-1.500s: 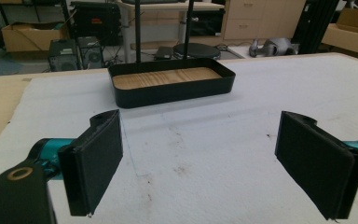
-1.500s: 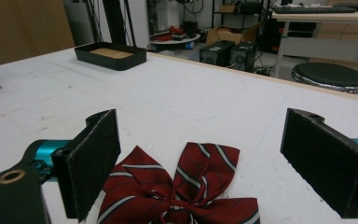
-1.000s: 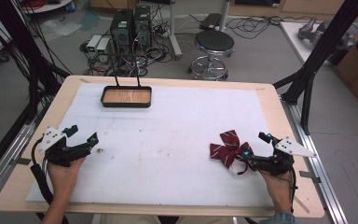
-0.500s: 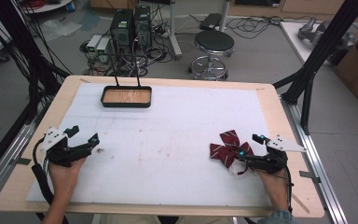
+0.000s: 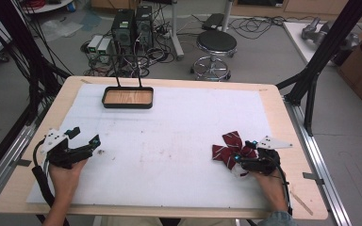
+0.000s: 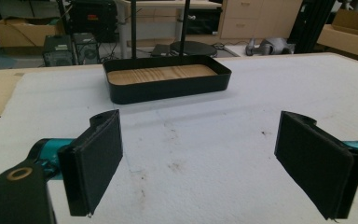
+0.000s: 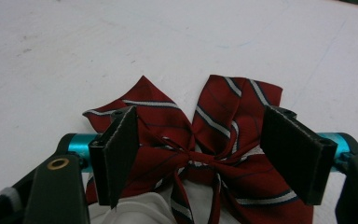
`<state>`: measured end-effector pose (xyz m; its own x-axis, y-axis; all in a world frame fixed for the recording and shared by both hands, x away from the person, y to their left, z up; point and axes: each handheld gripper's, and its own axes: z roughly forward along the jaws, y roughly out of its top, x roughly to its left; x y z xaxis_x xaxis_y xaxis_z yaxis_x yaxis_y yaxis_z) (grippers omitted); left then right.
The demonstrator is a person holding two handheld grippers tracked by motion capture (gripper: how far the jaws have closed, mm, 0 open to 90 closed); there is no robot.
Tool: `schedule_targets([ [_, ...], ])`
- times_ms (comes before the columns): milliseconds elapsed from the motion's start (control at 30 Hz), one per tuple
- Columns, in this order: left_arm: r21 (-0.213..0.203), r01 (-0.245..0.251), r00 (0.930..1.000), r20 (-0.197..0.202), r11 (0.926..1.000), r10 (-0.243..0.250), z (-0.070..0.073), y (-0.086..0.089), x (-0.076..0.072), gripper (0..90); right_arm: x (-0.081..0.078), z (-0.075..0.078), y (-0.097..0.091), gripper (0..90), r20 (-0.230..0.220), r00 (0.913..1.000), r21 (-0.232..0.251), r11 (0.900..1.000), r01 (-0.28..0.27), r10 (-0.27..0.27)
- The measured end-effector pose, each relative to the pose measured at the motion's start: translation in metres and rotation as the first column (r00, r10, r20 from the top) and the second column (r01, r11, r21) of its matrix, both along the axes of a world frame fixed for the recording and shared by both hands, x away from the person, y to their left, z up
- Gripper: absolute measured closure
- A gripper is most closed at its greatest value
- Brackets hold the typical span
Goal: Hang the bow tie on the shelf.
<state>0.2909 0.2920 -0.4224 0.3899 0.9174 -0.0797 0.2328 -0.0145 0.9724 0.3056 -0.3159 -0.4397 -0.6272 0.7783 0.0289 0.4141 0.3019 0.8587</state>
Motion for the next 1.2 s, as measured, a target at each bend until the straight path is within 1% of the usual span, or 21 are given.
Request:
schedule_targets([
  [67,-0.001,0.002,1.0,-0.002,1.0,-0.002,0.0,0.0,0.0,15.5,0.001,-0.001,0.002,28.4,-0.022,0.9998,0.002,1.0,0.0,0.0],
  [200,-0.004,0.002,1.0,-0.004,1.0,-0.002,-0.001,-0.001,0.0,15.5,0.004,-0.004,0.004,30.6,-0.05,0.9987,-0.021,0.9998,-0.004,0.003],
  [233,-0.006,0.003,1.0,-0.004,1.0,-0.003,-0.001,-0.001,0.0,15.5,0.005,-0.005,0.005,31.6,-0.064,0.9979,-0.037,0.9993,0.0,-0.002],
  [333,-0.002,0.006,1.0,-0.006,1.0,-0.006,-0.001,-0.001,0.0,15.5,0.007,-0.007,0.006,33.7,-0.106,0.9943,-0.051,0.9987,0.004,-0.009],
  [500,-0.007,0.011,0.9999,-0.011,0.9999,-0.011,-0.002,-0.002,0.001,15.6,0.009,-0.009,0.009,40.3,-0.131,0.9912,-0.091,0.9958,0.009,-0.021],
  [567,-0.006,0.011,0.9999,-0.013,0.9999,-0.011,-0.002,-0.002,0.001,15.6,0.01,-0.01,0.01,42.5,-0.147,0.9887,-0.097,0.9952,0.014,-0.028],
  [600,-0.004,0.012,0.9999,-0.012,0.9999,-0.012,-0.002,-0.002,0.001,15.6,0.01,-0.01,0.01,43.7,-0.147,0.9886,-0.099,0.9949,0.018,-0.032],
  [633,-0.004,0.012,0.9999,-0.013,0.9999,-0.012,-0.002,-0.002,0.001,15.6,0.01,-0.01,0.011,45.6,-0.151,0.9878,-0.1,0.9946,0.026,-0.041],
  [800,-0.004,0.01,0.9998,-0.017,0.9999,-0.01,-0.002,-0.002,0.001,15.6,0.01,-0.008,0.012,59.7,-0.163,0.9855,-0.1,0.9945,0.033,-0.049],
  [833,-0.004,0.01,0.9998,-0.018,0.9999,-0.01,-0.002,-0.002,0.001,15.6,0.01,-0.007,0.012,62.5,-0.16,0.9858,-0.104,0.994,0.034,-0.051],
  [933,-0.001,0.01,0.9998,-0.019,0.9999,-0.01,-0.002,-0.003,0.001,15.7,0.009,-0.006,0.014,65.5,-0.148,0.987,-0.113,0.9926,0.044,-0.061],
  [1033,0.0,0.011,0.9997,-0.02,0.9999,-0.011,-0.002,-0.002,0.001,15.7,0.007,-0.004,0.014,66.2,-0.117,0.9899,-0.104,0.9923,0.067,-0.08],
  [1067,0.001,0.011,0.9997,-0.02,0.9999,-0.011,-0.002,-0.002,0.001,15.7,0.005,-0.001,0.014,66.3,-0.093,0.9919,-0.085,0.9932,0.079,-0.087],
  [1200,0.002,0.013,0.9997,-0.021,0.9999,-0.013,-0.002,-0.003,0.001,15.7,0.001,0.007,0.015,66.3,-0.037,0.9947,-0.027,0.9951,0.095,-0.096],
])
